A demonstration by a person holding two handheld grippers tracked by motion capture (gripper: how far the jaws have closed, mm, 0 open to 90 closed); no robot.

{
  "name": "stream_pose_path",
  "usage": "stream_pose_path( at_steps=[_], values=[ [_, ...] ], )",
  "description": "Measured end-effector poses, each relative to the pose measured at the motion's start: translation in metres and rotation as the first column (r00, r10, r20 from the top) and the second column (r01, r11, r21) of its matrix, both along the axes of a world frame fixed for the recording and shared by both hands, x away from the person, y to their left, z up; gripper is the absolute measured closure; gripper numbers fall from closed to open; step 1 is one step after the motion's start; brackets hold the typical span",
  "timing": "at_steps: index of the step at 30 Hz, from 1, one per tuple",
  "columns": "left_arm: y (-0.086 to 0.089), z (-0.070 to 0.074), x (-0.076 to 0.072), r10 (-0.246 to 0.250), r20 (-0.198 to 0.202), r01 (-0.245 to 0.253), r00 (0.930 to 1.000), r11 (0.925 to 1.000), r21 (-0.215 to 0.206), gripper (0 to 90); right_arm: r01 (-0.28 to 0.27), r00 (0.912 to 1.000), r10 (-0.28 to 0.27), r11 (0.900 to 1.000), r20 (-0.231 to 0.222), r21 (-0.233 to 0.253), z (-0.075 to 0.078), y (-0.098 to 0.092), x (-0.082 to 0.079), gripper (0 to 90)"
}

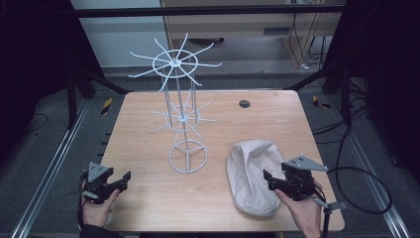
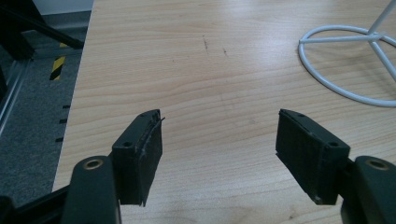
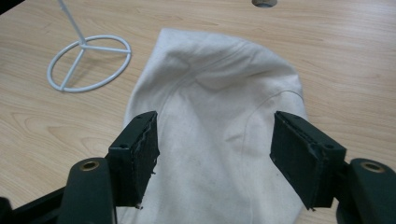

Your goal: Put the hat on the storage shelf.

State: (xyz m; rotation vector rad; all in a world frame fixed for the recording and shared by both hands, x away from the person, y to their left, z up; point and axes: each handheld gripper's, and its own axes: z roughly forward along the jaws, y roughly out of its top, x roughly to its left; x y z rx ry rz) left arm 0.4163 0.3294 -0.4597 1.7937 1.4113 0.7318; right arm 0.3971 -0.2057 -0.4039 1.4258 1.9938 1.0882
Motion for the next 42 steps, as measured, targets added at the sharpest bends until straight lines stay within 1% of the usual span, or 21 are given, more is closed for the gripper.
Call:
stream_pose_path(
  at_steps=[8, 9, 13, 14, 19, 22, 23, 28, 30, 31, 32, 34, 36, 37, 39, 42],
  values=[
    [0.001, 0.0, 0.0, 0.005, -0.002, -0.005, 1.0, 1.0, -0.002, 29.9, -0.024, 0.9997, 0.024, 1.0, 0.002, -0.001, 0.007, 0.016, 0.002, 32.2],
    [0.001, 0.0, 0.0, 0.008, 0.002, -0.008, 1.0, 1.0, -0.002, 29.9, -0.025, 0.9997, 0.025, 1.0, -0.001, -0.008, 0.008, 0.019, 0.003, 32.4],
    [0.001, 0.0, 0.0, 0.008, 0.002, -0.008, 1.0, 1.0, 0.003, 29.9, -0.037, 0.9993, 0.037, 0.999, -0.005, -0.013, 0.008, 0.025, 0.006, 32.8],
    [0.0, 0.0, 0.0, 0.009, 0.002, -0.009, 1.0, 0.9999, 0.007, 29.8, -0.041, 0.9991, 0.041, 0.999, -0.006, -0.017, 0.008, 0.03, 0.008, 33.0],
    [0.0, 0.0, 0.0, 0.011, -0.004, -0.011, 0.9999, 0.9999, 0.013, 29.9, -0.047, 0.9988, 0.047, 0.999, -0.015, -0.015, 0.007, 0.038, 0.014, 33.0],
    [0.0, 0.0, 0.0, 0.013, -0.002, -0.013, 0.9999, 0.9999, 0.009, 29.9, -0.052, 0.9984, 0.052, 0.999, -0.023, -0.016, 0.006, 0.044, 0.018, 33.0],
    [0.0, 0.0, 0.0, 0.01, -0.001, -0.01, 0.9999, 0.9999, 0.012, 29.9, -0.056, 0.998, 0.056, 0.998, -0.031, -0.017, 0.004, 0.049, 0.021, 33.0],
    [0.001, 0.0, -0.001, 0.013, 0.003, -0.013, 0.9999, 0.9998, 0.016, 29.9, -0.062, 0.9973, 0.061, 0.998, -0.04, -0.028, -0.001, 0.056, 0.025, 32.2],
    [0.002, 0.0, -0.001, 0.016, 0.004, -0.016, 0.9999, 0.9998, 0.015, 29.9, -0.06, 0.9972, 0.058, 0.997, -0.048, -0.04, -0.005, 0.059, 0.029, 32.2],
    [0.002, 0.0, -0.001, 0.019, 0.001, -0.019, 0.9998, 0.9997, 0.013, 29.8, -0.054, 0.9967, 0.052, 0.998, -0.062, -0.038, -0.007, 0.061, 0.032, 32.6],
    [0.002, 0.0, -0.001, 0.019, 0.001, -0.019, 0.9998, 0.9997, 0.013, 29.8, -0.052, 0.9969, 0.049, 0.997, -0.061, -0.048, -0.008, 0.061, 0.033, 33.0],
    [0.002, 0.0, 0.0, 0.018, -0.003, -0.018, 0.9998, 0.9997, 0.016, 29.9, -0.044, 0.9965, 0.041, 0.998, -0.073, -0.045, -0.01, 0.063, 0.035, 33.7],
    [0.001, 0.0, -0.001, 0.016, -0.002, -0.016, 0.9999, 0.9997, 0.017, 29.9, -0.045, 0.9964, 0.042, 0.998, -0.074, -0.048, -0.012, 0.063, 0.036, 34.1],
    [0.001, 0.0, -0.001, 0.015, -0.002, -0.015, 0.9999, 0.9998, 0.016, 29.9, -0.042, 0.9956, 0.038, 0.998, -0.086, -0.053, -0.015, 0.065, 0.038, 34.8],
    [0.001, 0.0, -0.001, 0.015, -0.004, -0.015, 0.9999, 0.9998, 0.016, 30.0, -0.043, 0.9955, 0.038, 0.998, -0.087, -0.053, -0.016, 0.065, 0.038, 35.5],
    [0.002, 0.0, -0.001, 0.015, -0.009, -0.015, 0.9998, 0.9998, 0.013, 30.4, -0.024, 0.9948, 0.018, 0.998, -0.1, -0.063, -0.02, 0.066, 0.042, 38.2]
  ],
)
